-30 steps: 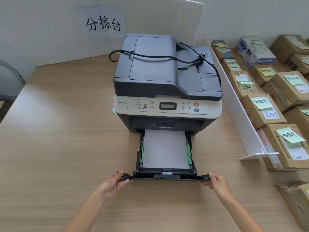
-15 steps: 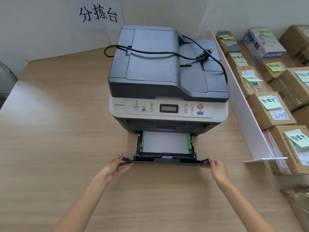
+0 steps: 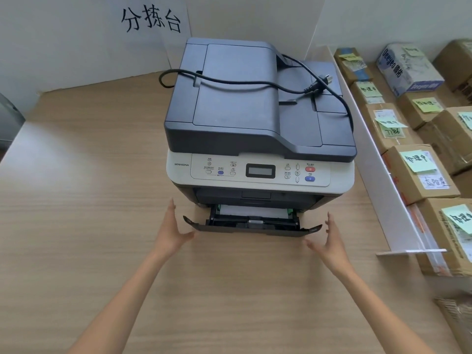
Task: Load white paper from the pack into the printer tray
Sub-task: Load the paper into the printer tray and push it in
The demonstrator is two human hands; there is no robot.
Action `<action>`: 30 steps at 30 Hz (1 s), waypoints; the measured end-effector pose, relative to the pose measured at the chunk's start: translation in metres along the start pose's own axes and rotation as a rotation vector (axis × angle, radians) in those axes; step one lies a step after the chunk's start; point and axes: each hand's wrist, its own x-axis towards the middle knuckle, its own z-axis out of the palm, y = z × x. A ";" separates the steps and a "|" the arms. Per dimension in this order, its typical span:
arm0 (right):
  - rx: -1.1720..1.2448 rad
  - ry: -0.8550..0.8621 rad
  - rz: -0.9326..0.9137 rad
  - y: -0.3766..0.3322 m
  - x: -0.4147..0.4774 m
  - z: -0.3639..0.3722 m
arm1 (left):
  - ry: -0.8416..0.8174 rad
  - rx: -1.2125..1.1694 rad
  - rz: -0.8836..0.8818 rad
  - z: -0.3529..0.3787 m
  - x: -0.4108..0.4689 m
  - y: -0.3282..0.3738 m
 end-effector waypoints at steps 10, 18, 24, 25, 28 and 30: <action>0.086 -0.074 -0.168 -0.014 0.031 0.001 | -0.104 0.005 0.193 0.006 0.030 0.011; 0.124 -0.018 -0.139 -0.013 0.053 0.007 | 0.013 -0.029 0.124 0.011 0.042 0.020; 0.103 -0.009 -0.131 -0.009 0.057 0.008 | 0.030 -0.022 0.144 0.012 0.046 0.015; 0.099 -0.006 -0.133 -0.008 0.058 0.008 | 0.033 -0.022 0.146 0.012 0.047 0.015; 0.082 -0.001 -0.136 -0.008 0.060 0.008 | 0.032 -0.015 0.146 0.012 0.047 0.014; 0.071 -0.001 -0.133 -0.008 0.061 0.008 | 0.033 -0.019 0.129 0.011 0.047 0.013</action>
